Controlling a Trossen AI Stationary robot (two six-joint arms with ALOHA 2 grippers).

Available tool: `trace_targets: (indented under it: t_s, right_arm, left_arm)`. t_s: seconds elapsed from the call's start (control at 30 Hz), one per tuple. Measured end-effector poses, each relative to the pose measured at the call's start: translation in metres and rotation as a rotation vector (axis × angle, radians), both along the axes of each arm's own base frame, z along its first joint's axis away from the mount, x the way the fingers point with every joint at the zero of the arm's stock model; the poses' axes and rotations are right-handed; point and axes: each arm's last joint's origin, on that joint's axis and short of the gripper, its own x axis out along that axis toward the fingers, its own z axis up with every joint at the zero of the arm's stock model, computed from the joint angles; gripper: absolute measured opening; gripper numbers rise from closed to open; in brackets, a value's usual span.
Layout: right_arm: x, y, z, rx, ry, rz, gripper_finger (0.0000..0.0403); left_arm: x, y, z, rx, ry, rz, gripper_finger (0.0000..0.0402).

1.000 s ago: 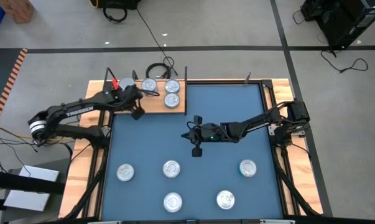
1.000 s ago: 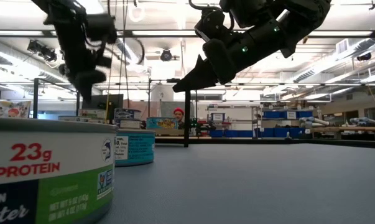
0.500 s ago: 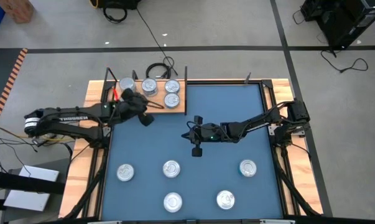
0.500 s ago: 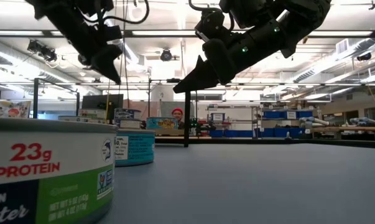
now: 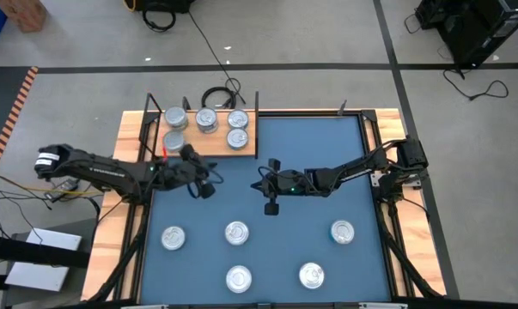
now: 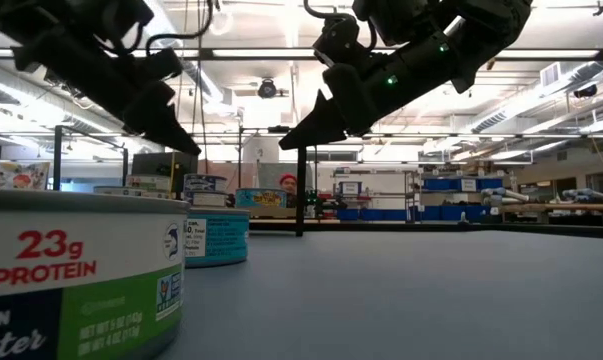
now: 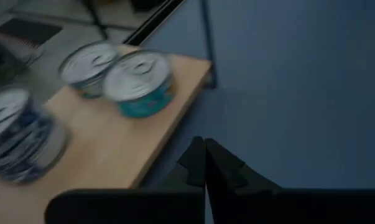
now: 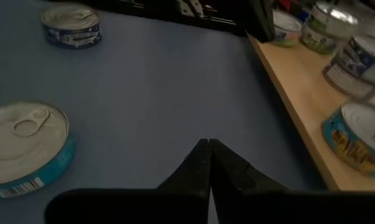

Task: Stack canned seafood by type on shelf
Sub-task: Put the blue tuna can on the shelf aligned with the other blue tuna can

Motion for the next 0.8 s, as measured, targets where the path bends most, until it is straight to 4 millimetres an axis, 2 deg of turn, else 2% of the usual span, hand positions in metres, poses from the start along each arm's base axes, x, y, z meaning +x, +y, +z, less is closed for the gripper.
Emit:
trace_targets:
  t_s: [0.13,0.27,0.37,0.57,0.67,0.8]
  right_arm:
    - [0.003,-0.001,0.004,-0.088,0.015,0.055,0.0005]
    - [0.011,-0.003,0.016,-0.055,-0.010,0.069,0.0005]
    - [0.012,-0.004,0.017,-0.031,-0.029,0.057,0.0003]
    - [0.004,-0.026,0.004,0.045,-0.029,0.020,0.0002]
    - [0.003,-0.031,0.006,0.073,-0.080,0.030,0.0002]
    - [0.001,-0.037,0.002,0.053,-0.065,0.036,0.0001]
  left_arm:
    - [0.004,-0.006,0.003,0.057,-0.087,-0.104,0.0004]
    - [0.009,-0.008,0.013,0.070,-0.193,-0.180,0.0005]
    - [0.012,-0.009,0.019,0.103,-0.235,-0.210,0.0005]
    - [0.013,-0.007,0.016,0.105,-0.196,-0.302,0.0005]
    - [0.013,-0.003,0.016,0.108,-0.200,-0.296,0.0005]
    - [0.014,0.005,0.019,0.123,-0.225,-0.261,0.0005]
